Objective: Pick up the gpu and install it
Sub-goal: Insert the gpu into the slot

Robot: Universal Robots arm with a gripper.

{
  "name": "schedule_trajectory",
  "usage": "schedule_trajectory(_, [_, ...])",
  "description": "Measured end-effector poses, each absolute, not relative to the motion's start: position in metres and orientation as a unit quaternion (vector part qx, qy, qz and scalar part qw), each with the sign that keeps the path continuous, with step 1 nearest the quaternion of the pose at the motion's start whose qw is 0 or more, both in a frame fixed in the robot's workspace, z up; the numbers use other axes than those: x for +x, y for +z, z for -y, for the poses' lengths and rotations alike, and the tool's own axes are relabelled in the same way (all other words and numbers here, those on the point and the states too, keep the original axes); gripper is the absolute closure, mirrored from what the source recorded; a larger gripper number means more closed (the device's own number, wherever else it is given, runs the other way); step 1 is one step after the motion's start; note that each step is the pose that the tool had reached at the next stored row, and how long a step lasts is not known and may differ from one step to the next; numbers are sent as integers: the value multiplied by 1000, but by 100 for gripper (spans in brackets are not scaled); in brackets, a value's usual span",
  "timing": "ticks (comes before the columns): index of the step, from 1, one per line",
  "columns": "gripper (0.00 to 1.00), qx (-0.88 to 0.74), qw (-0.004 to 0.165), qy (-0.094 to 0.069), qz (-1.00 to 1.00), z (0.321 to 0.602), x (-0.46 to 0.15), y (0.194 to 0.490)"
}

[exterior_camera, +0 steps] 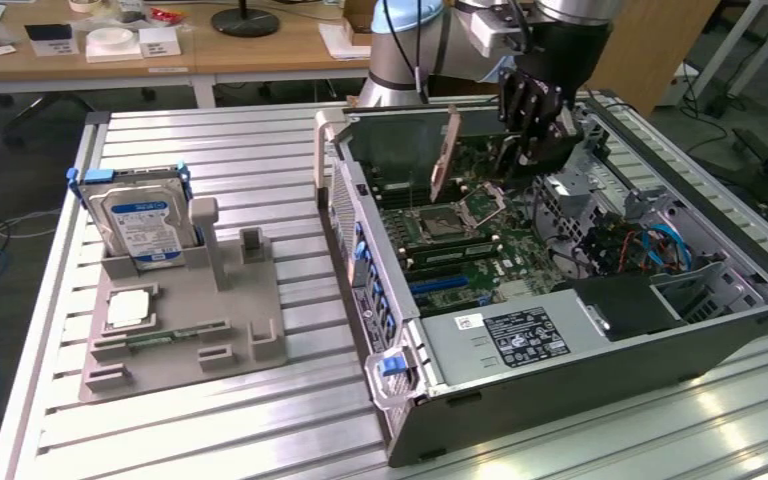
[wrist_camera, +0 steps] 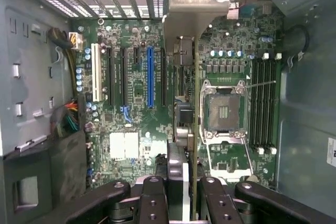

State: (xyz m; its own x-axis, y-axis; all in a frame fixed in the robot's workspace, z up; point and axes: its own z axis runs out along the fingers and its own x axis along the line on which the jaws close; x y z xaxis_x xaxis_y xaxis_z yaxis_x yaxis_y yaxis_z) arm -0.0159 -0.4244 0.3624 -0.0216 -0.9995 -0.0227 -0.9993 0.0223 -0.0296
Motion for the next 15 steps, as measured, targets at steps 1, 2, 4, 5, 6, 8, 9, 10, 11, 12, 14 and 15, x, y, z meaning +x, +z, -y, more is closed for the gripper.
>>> schedule_trajectory(1, [72,-699,18,-3,-715,424,-17,361])
schedule_trajectory(2, [72,-699,18,-3,-715,424,-18,360])
schedule_trajectory(4, [72,-698,18,-3,-716,424,-20,358])
schedule_trajectory(5, [72,-697,18,-3,-717,425,-21,357])
schedule_trajectory(6, [72,-696,18,-3,-718,425,-21,356])
schedule_trajectory(8, [72,-692,18,-3,-722,425,-22,353])
schedule_trajectory(9, [72,-689,18,-3,-724,425,-22,351])
schedule_trajectory(10, [72,-687,18,-3,-726,425,-23,349])
schedule_trajectory(11, [72,-686,18,-3,-728,425,-23,347])
schedule_trajectory(12, [72,-684,18,-3,-729,426,-24,346])
schedule_trajectory(14, [72,-683,18,-3,-730,428,-24,344])
schedule_trajectory(15, [72,-682,18,-3,-731,428,-25,342])
